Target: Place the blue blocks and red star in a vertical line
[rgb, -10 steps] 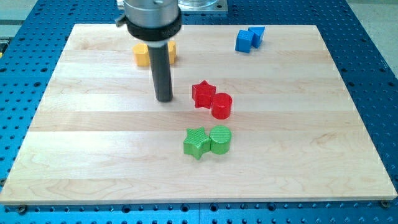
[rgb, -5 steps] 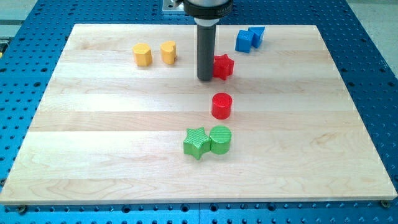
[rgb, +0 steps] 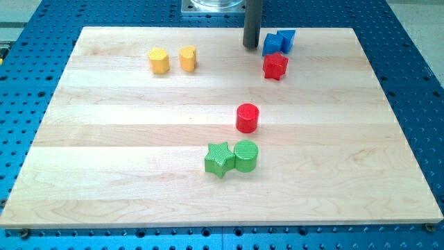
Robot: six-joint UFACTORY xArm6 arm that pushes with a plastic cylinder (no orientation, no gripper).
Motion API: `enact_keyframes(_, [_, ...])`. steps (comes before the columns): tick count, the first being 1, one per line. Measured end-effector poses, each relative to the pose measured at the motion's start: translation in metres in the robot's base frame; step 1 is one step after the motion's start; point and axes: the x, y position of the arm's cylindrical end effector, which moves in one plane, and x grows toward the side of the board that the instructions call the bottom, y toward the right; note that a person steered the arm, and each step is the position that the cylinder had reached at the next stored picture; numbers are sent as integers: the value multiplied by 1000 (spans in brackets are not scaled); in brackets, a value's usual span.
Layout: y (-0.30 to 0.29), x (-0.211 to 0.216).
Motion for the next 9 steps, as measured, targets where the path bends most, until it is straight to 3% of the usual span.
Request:
enact_keyframes(2, [14,35])
enact_keyframes(9, [-4,42])
